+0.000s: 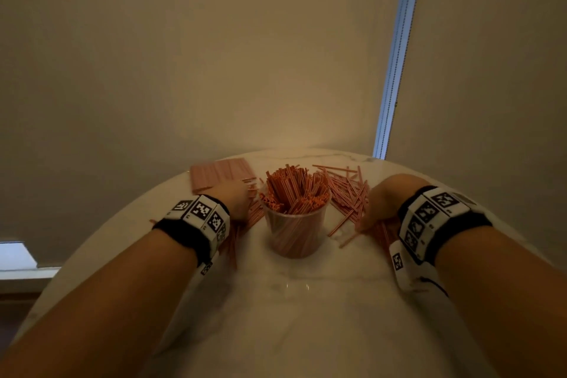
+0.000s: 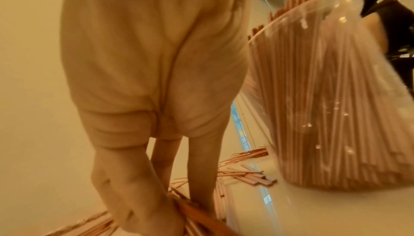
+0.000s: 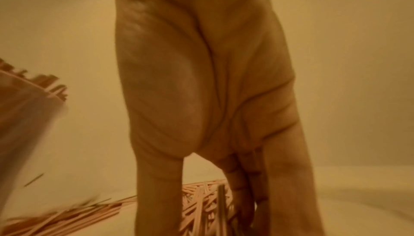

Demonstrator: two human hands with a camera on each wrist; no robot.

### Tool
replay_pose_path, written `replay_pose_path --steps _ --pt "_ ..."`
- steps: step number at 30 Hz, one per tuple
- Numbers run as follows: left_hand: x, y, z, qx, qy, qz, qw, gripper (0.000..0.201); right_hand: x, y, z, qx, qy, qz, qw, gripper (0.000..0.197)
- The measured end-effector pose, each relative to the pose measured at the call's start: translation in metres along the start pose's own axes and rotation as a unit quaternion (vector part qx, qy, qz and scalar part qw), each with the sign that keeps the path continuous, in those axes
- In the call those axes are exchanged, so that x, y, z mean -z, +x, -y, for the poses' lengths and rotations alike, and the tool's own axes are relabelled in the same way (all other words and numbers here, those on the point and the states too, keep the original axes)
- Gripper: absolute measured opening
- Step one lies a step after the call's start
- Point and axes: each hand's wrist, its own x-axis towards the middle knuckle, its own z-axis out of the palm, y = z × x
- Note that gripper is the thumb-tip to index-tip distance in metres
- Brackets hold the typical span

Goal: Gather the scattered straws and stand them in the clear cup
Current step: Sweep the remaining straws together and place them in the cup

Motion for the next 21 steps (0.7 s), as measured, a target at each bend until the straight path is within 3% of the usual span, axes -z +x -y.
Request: replay_pose_path --steps 8,13,18,21 --pt "-0.008 -0.052 0.009 0.002 -0.087 -0.001 0.996 0.033 -0.016 -0.04 0.01 0.009 -0.102 -0.022 0.994 0.047" --pt "-0.015 -0.073 0.025 0.038 -0.211 0.031 0.976 0.028 -0.031 -0.057 0.002 0.014 -0.088 -0.09 0.992 0.058" --pt "-0.019 -0.089 0.038 0.06 -0.374 0.025 0.925 0.027 -0.037 -0.071 -0.01 0.021 0.024 -0.067 0.997 0.036" --pt "-0.017 -0.095 0.036 0.066 -0.521 0.046 0.85 0.011 -0.036 -0.078 -0.015 0.04 0.11 -0.089 0.989 0.031"
